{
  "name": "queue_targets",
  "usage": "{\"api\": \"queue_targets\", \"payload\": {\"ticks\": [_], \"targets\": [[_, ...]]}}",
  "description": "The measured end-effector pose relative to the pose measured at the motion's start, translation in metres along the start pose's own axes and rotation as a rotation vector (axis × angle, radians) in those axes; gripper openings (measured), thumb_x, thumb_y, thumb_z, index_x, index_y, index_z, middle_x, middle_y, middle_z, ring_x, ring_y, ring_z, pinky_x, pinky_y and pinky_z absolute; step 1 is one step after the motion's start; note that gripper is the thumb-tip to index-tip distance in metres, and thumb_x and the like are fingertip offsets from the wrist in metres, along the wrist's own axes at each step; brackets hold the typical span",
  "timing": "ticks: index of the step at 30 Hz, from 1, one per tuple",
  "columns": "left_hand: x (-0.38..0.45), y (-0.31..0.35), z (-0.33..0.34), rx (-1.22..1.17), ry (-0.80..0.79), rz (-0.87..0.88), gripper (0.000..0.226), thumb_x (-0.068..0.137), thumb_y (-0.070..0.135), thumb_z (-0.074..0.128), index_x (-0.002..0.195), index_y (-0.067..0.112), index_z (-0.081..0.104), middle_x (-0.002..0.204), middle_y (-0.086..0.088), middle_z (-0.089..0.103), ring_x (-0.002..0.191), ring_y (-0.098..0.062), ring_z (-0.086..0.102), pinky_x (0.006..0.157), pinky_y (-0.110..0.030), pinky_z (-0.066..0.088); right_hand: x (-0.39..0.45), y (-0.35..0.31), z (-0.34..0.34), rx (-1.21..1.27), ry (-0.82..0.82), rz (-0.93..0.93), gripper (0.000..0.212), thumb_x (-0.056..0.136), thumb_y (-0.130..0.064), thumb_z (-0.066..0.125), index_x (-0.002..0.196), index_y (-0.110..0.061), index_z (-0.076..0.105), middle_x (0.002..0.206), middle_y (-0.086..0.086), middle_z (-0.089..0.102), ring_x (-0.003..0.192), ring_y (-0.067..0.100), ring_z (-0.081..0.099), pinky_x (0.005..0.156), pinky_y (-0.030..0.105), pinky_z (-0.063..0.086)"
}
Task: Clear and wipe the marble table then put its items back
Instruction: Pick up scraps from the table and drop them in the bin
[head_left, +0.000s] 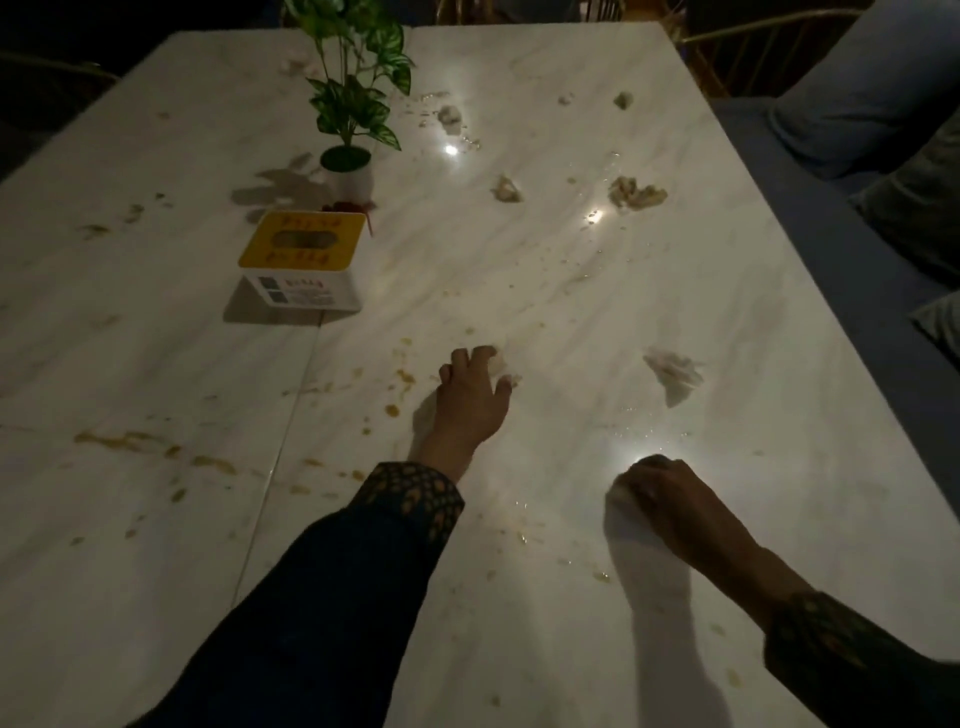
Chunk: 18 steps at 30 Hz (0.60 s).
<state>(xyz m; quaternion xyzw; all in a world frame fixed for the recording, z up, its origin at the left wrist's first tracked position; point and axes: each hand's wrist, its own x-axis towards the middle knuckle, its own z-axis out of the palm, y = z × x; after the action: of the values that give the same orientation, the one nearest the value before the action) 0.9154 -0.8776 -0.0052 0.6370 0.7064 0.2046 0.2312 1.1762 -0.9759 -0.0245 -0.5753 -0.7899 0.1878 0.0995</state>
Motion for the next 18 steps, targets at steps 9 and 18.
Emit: {"api": "queue_targets", "payload": {"ticks": [9,18], "targets": [[0.035,-0.047,0.048,0.073,0.064,0.336,0.029,0.081,-0.007,0.057,0.103,0.009,0.068,0.104,-0.017,0.058,0.091,-0.039,0.056,0.065,-0.051,0.054,0.100,0.045,-0.042,-0.025,0.133,0.118,0.018,0.087,-0.007,0.067,0.103,-0.011,0.073,0.129,0.014,0.062,0.138,0.026,0.039,0.107,0.043,0.042],[0.012,-0.050,0.026,-0.231,0.154,0.230,0.029,0.083,-0.001,0.044,0.098,0.011,0.067,0.097,-0.011,0.059,0.089,-0.029,0.062,0.079,-0.042,0.054,0.141,0.070,-0.044,-0.094,0.131,0.402,0.021,0.087,-0.006,0.060,0.102,-0.013,0.072,0.104,0.014,0.070,0.099,0.037,0.064,0.084,0.038,0.053]]}}
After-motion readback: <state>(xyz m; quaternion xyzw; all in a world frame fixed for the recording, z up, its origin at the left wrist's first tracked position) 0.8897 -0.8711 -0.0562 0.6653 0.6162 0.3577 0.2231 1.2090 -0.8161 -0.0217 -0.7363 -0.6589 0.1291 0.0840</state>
